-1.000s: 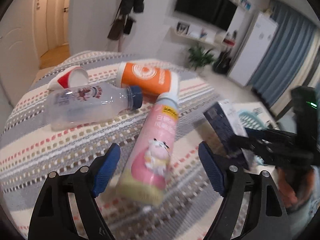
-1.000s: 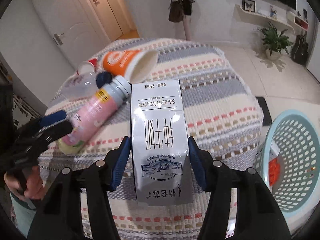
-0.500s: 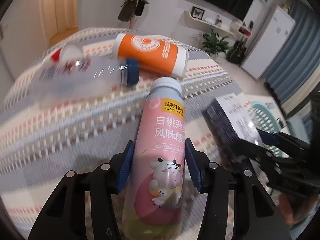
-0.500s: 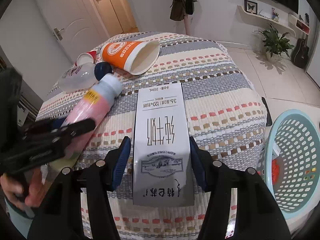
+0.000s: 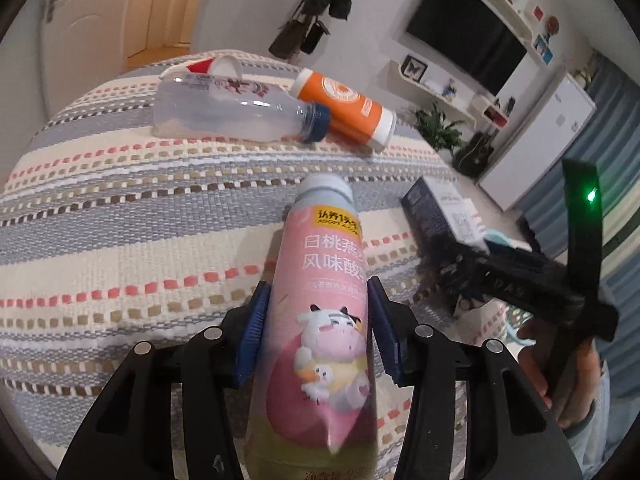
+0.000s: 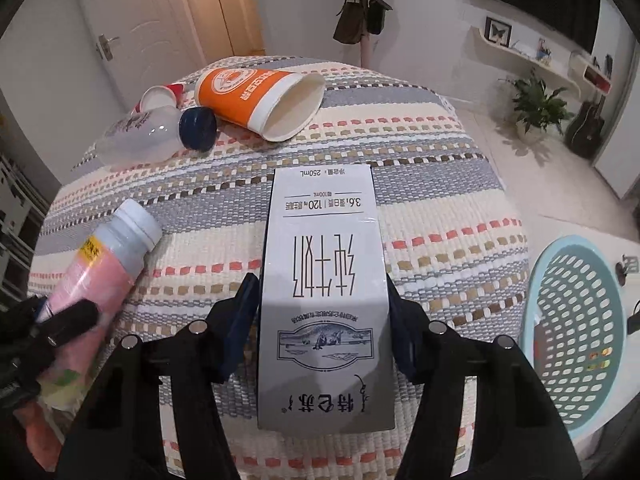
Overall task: Collect trash
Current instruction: 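Carry the bottle and carton to the blue basket and open both tools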
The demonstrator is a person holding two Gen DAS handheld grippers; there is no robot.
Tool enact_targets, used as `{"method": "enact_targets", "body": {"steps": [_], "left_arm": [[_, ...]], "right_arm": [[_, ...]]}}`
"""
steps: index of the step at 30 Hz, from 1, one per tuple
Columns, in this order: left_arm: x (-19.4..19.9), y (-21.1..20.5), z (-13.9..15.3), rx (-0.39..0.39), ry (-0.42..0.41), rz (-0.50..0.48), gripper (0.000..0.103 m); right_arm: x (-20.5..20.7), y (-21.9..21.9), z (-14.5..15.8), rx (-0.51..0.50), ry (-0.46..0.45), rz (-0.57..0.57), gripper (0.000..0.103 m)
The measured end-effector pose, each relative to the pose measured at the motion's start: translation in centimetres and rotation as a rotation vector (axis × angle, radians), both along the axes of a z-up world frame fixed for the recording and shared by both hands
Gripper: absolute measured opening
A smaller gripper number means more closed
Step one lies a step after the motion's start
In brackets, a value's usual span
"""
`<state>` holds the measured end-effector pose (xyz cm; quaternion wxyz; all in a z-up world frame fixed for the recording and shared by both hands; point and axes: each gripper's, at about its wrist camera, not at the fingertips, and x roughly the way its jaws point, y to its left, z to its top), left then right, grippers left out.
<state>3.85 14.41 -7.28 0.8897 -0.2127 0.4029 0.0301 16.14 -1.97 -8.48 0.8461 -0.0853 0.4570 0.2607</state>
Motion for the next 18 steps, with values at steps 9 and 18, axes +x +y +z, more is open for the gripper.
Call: {"method": "enact_targets", "body": {"steps": [9,18], "left_arm": [[-0.8,-1.9,3.1,0.015,-0.112,-0.041,0.046],[0.9,-6.3,8.6,0.044,-0.258,-0.131,0.046]], "right_arm": [[-1.6,-2.1,3.3,0.118,-0.062,0.013,0.056],[-1.8,-9.1,7.8,0.191,-0.178,-0.114,0.056]]}}
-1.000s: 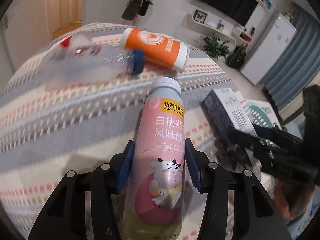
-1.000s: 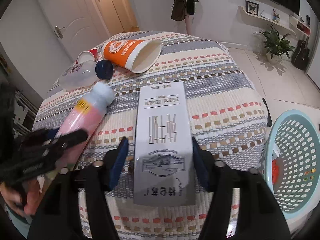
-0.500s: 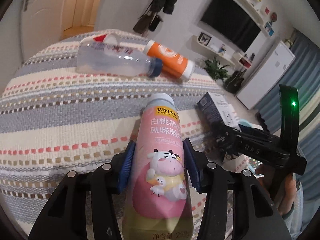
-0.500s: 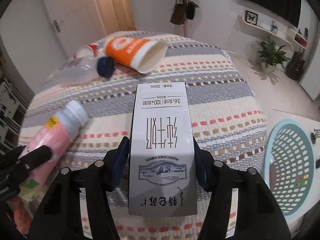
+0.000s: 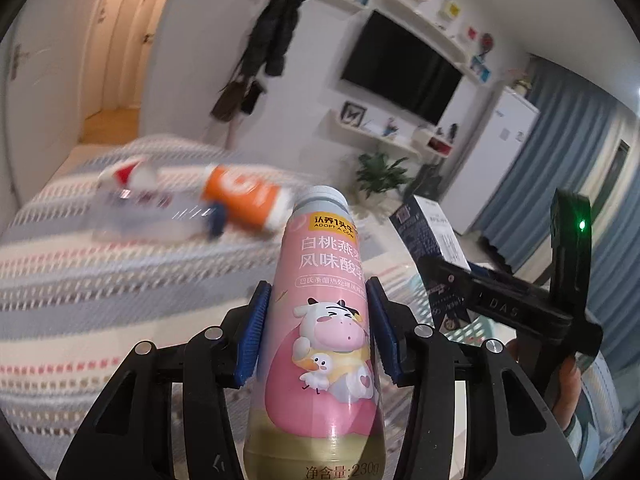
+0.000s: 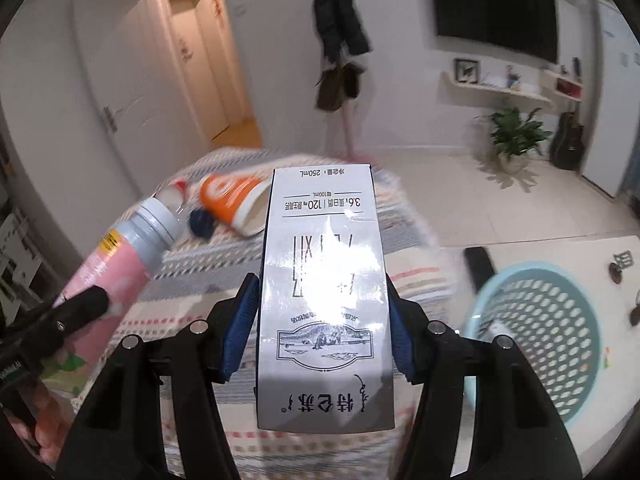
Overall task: Collect trash
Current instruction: 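Carry the bottle and carton to the blue basket and open both tools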
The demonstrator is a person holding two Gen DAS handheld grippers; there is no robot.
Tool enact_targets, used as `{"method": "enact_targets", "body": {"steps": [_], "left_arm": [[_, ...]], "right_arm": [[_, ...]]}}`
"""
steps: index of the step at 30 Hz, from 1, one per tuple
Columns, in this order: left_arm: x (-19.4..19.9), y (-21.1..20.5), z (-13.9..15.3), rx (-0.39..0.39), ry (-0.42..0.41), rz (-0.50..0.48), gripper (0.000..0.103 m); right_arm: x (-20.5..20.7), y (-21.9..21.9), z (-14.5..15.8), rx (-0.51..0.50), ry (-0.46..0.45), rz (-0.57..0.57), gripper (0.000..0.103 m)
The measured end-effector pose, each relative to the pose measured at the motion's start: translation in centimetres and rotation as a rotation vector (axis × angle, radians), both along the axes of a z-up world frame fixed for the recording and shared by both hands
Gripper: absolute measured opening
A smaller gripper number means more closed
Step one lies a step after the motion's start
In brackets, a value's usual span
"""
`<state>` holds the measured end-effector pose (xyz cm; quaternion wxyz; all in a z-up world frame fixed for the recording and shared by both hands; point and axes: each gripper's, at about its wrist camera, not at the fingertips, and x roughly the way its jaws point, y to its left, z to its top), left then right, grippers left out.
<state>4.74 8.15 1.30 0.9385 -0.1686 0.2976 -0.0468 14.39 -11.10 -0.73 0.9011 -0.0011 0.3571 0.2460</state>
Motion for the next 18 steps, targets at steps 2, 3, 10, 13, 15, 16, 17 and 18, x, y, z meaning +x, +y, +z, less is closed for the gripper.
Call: {"method": "enact_targets", "body": {"steps": [2,3,10,13,15,16,17,18], "left_arm": [[0.9,-1.5,1.1,0.011,-0.021,-0.030,0.046],[1.4,-2.4,1.5,0.018,-0.027,-0.046,0.046],[5.6,-9.7,2.7,0.048,-0.049,-0.187,0.046],[7.5,-12.5,2.0,0.026,-0.034,-0.257,0.046],[9.1,-14.7,1.1,0.017,-0.007,-0.295,0.046],[9.6,-15.6,0.6,0.021,0.000,-0.307,0.046],[10.2,-16.4,0.0,0.021,0.012,-0.321,0.046],[11.1,-17.5,-0.9,0.003,0.040,-0.343,0.046]], "right_arm": [[0.2,-2.0,0.8,0.015,-0.020,-0.038,0.056],[0.3,-3.0,1.1,0.024,-0.026,-0.054,0.056],[0.9,-10.8,1.4,0.046,-0.037,-0.214,0.056],[1.4,-14.4,0.3,0.058,-0.007,-0.292,0.056],[1.7,-16.9,-0.9,0.059,0.022,-0.339,0.056],[1.8,-18.1,-1.7,0.059,0.043,-0.361,0.056],[1.9,-19.1,-2.4,0.060,0.060,-0.373,0.056],[2.0,-20.0,-3.1,0.060,0.079,-0.387,0.056]]}}
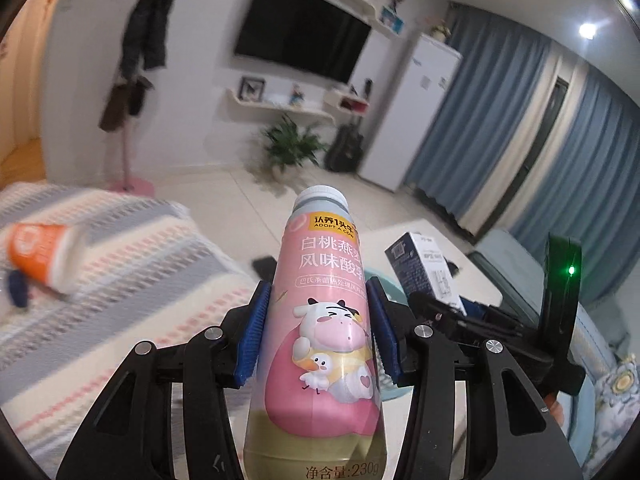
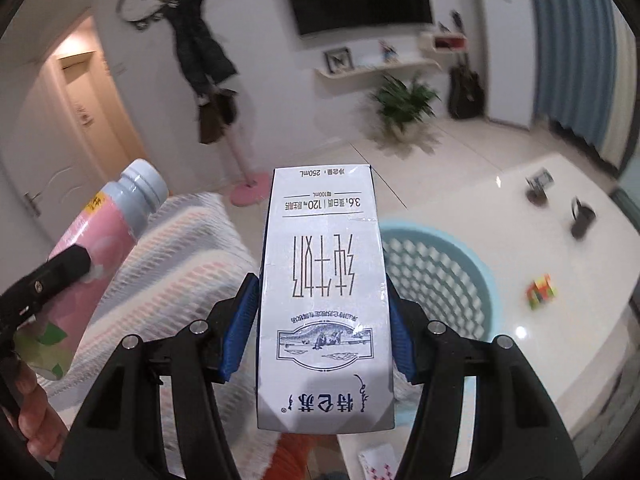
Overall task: Collect trash
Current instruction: 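Carry the bottle and carton to the blue basket and open both tools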
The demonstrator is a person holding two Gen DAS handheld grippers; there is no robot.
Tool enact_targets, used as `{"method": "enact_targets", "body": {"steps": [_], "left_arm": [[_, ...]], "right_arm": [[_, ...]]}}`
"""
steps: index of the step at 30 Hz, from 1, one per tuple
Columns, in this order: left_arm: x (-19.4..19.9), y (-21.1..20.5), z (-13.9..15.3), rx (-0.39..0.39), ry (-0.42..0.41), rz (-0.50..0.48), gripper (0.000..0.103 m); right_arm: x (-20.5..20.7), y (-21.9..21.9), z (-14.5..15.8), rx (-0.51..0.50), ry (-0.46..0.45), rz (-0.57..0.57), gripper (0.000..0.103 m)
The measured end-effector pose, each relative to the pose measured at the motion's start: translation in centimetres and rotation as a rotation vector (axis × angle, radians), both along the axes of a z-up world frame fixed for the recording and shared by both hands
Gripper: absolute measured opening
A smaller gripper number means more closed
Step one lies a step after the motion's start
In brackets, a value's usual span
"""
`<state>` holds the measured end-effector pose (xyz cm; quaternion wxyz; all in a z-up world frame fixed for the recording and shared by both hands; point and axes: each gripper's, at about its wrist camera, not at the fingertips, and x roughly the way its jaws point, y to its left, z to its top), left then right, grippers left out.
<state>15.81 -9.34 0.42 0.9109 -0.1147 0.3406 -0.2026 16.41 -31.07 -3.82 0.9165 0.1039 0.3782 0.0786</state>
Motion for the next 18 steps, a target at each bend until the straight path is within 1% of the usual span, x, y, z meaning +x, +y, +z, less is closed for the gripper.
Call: {"method": "enact_targets", "body": {"steps": [2,3,6,8,11,15,18], "left_arm": [[1.4,-1.8,-1.9,-0.034,0.065,-0.038,0.046],[2.0,-2.4,-2.7,-0.038,0.086,-0.048,0.046],[3.3,-5.0,-5.7,-0.025,0.153,-0.071,0.046],[4.0,-6.0,-7.0,-0.013,0.182,-0.075,0.046],[4.6,-7.2,-9.6,-0.023,0.250,-0.074,0.046],[5.0,-7.9,-11.6,-0.001,0.290,-0.071,0.046],[5.2,-8.5,-12.2,0.025,0.293,-0.066,0.047]], "right_arm": [[0.2,-1.6,-1.7,0.001,0.043,-0.030,0.056],[0.3,-2.2,-2.4,-0.001,0.060,-0.038,0.056],[0.4,-3.9,-4.5,-0.002,0.109,-0.062,0.056],[0.3,-4.5,-6.0,-0.006,0.139,-0.074,0.056],[0.7,-5.3,-8.0,0.001,0.190,-0.089,0.056],[0.9,-5.9,-10.2,0.014,0.242,-0.109,0.056],[1.0,-6.2,-11.0,0.031,0.265,-0.115,0.057]]}}
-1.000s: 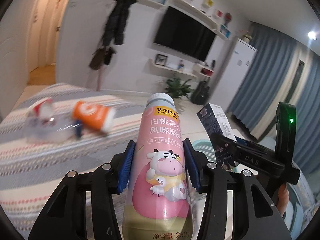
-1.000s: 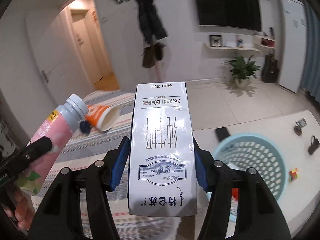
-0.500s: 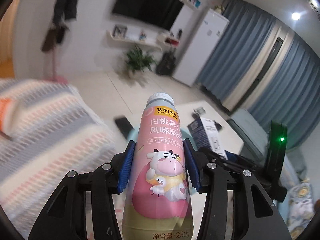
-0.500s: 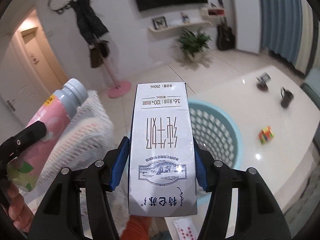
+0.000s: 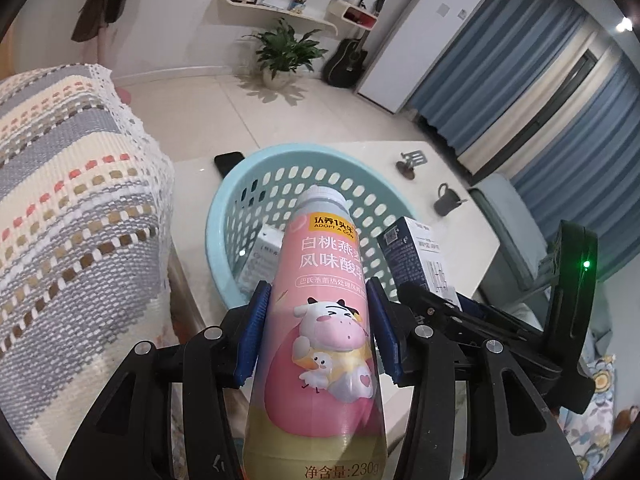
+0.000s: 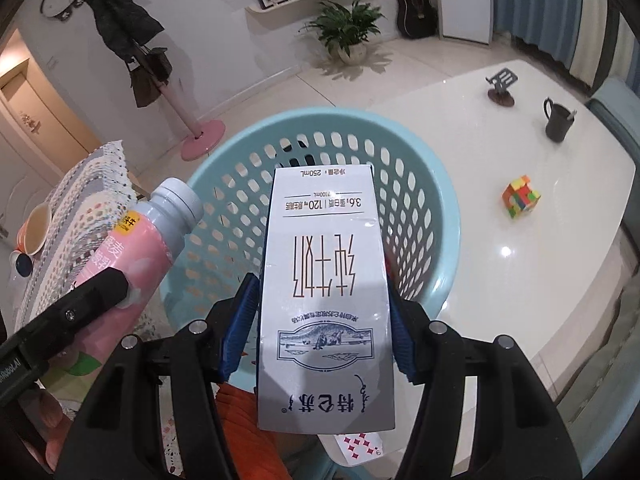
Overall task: Collect trash
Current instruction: 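Carry the bottle and carton to the blue basket and open both tools, then grasp the clear milk bottle with the left tool while the right tool grasps the orange cup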
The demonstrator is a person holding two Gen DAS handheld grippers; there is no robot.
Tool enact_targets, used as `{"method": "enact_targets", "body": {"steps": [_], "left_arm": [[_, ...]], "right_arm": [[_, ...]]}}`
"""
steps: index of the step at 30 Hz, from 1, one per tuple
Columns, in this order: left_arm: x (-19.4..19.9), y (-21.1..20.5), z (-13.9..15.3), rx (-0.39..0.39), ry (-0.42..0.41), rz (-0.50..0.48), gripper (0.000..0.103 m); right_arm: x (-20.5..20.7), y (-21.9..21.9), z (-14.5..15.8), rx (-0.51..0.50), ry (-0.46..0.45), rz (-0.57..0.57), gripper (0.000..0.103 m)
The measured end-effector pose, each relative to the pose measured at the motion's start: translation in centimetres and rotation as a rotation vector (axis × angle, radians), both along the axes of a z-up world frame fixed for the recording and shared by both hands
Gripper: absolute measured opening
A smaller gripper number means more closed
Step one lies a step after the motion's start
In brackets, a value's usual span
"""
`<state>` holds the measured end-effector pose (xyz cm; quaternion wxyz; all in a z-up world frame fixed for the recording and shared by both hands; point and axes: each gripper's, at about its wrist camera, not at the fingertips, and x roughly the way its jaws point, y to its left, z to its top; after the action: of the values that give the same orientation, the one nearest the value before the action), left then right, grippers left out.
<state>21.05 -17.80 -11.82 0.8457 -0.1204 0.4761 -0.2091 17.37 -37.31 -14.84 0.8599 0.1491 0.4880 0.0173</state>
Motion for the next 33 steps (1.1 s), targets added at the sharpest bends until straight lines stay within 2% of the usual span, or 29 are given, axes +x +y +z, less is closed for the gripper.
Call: {"method": "enact_targets", "body": {"steps": [4,6,8,19,26,31,33], "left_arm": [[0.1,-0.4,-0.1,-0.010,-0.010,-0.019,0.044],[0.1,-0.4,0.1,-0.016,-0.018,-0.020,0.048],[-0.1,-0.2,0.4,-0.008,-0.028,-0.025,0.048],[-2.5,2.3,1.9,-0.038,-0.053,-0.018,0.048],[-4.6,6.6,4.6,-0.065,-0.121,0.045,0.048],[-7.1,12.3,7.7,-0.061,-0.218,0.148,0.052],[-8.0,14.6,8.8,-0.045,-0.253,0.197,0.057]], "right_arm": [[0.1,-0.5,-0.7,0.035,0.014,-0.007,0.058],[0.2,-0.8,-0.7,0.048,0.014,-0.007,0.059],[0.1,-0.8,-0.5,0.043,0.008,-0.010,0.062],[-0.5,1.6,1.1,0.001,-0.027,0.043,0.062],[-1.6,7.0,5.8,-0.054,-0.175,0.168,0.062],[-2.2,13.1,9.4,-0.049,-0.296,0.284,0.062],[-2.2,15.7,10.3,-0.049,-0.326,0.327,0.062]]}}
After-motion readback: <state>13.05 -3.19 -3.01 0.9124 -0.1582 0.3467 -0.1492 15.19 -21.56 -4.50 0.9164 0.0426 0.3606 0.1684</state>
